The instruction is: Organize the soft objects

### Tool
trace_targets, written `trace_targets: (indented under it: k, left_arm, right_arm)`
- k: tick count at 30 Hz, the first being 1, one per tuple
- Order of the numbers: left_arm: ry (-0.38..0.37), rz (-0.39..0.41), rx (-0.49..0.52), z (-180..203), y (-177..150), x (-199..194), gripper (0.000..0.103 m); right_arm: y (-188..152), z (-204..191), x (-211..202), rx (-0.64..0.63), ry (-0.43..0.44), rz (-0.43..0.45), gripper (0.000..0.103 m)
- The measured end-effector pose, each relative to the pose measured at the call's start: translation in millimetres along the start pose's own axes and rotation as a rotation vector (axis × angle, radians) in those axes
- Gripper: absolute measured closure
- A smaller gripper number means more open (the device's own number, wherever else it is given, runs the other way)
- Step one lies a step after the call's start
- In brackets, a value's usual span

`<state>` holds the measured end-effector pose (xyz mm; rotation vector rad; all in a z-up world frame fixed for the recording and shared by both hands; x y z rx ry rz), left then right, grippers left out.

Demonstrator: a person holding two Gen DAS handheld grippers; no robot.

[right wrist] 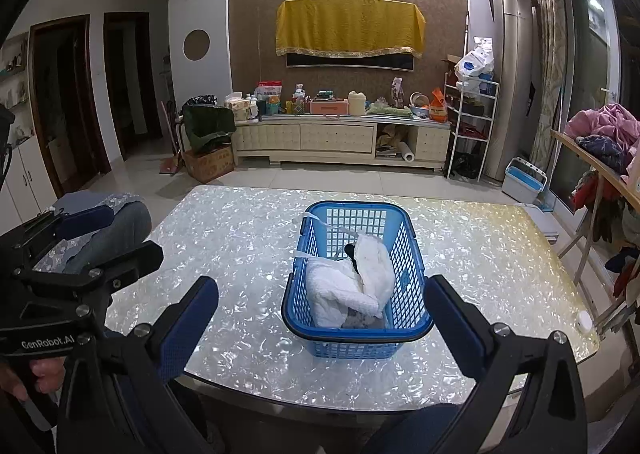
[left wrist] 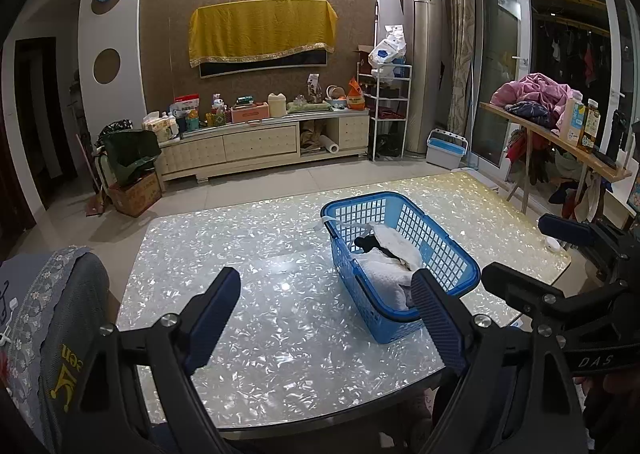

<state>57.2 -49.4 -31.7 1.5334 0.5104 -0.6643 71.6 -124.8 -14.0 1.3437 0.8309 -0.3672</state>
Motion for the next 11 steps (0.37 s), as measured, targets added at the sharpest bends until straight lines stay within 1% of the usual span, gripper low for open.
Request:
trace_targets:
  k: [11]
  left_arm:
    - [-0.006,-0.004,0.011,2.5,-1.7,-0.4,0.017]
  right_arm:
    - [-0.3,0.9,0.0,0.004,0.002,0.000,0.000]
Point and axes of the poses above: each gripper's, at about its wrist camera, not at the fingertips, and x roughly the way its jaws point, z to its right, y to its top, the point moved 8 cm from there along x, roughly the way its jaws point, and after that the axes turned 10 degrees about -z, right-handed, at the moved point
